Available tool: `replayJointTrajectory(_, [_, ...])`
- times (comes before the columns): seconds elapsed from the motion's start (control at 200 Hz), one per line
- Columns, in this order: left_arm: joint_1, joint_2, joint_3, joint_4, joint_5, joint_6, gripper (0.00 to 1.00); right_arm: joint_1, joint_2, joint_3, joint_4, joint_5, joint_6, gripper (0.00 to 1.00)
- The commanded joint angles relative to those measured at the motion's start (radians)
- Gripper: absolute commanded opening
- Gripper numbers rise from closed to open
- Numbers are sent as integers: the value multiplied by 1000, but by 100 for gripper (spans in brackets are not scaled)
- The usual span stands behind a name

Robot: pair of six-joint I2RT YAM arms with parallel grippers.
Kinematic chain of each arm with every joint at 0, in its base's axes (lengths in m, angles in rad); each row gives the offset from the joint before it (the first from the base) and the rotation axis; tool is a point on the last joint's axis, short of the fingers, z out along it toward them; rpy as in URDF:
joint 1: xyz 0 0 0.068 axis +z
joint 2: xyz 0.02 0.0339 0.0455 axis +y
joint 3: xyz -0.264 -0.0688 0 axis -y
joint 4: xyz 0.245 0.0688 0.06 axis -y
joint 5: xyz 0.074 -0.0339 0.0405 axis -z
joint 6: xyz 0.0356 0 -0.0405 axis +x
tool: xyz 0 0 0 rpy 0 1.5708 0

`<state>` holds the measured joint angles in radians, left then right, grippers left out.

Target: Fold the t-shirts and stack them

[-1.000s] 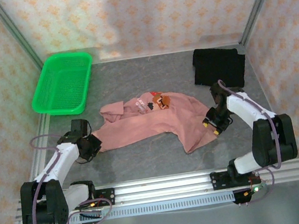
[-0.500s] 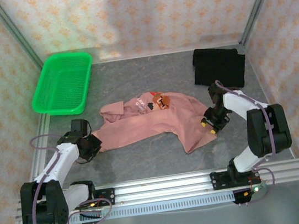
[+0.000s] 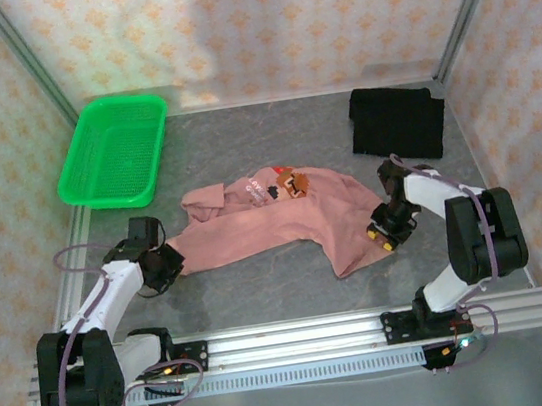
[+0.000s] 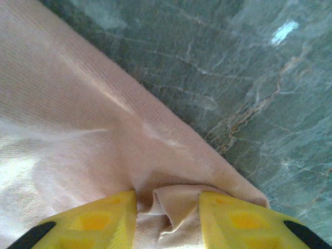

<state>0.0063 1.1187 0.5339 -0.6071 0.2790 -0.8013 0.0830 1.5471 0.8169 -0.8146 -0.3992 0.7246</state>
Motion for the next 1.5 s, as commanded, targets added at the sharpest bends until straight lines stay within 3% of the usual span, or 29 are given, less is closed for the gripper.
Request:
replayJointTrajectory(0.0, [-10, -14, -12, 5, -32, 22, 0, -6, 12, -35, 14, 43, 8, 32])
replayJointTrajectory(0.33, [-11, -19, -6, -9, -35, 23, 0, -6, -90, 41, -63, 42, -10, 3])
replayJointTrajectory(0.761, [-9, 12, 223, -111, -6, 55, 0, -6, -328, 268, -282, 39, -81, 0])
replayJointTrajectory(1.171, [-7, 92, 603, -214, 6, 115, 0, -6, -264, 619, -253, -65, -173, 2])
replayJointTrajectory(1.281, [-8, 115, 661, -225, 1, 135, 0, -6, -197, 715, -338, -52, -229, 3])
replayJointTrajectory(1.376, [-8, 119, 628, -212, 4, 130, 0, -6, -185, 670, -378, -15, -247, 2])
replayJointTrajectory(1.496, [-8, 94, 529, -175, 8, 109, 0, -8, -258, 449, -291, 15, -225, 0])
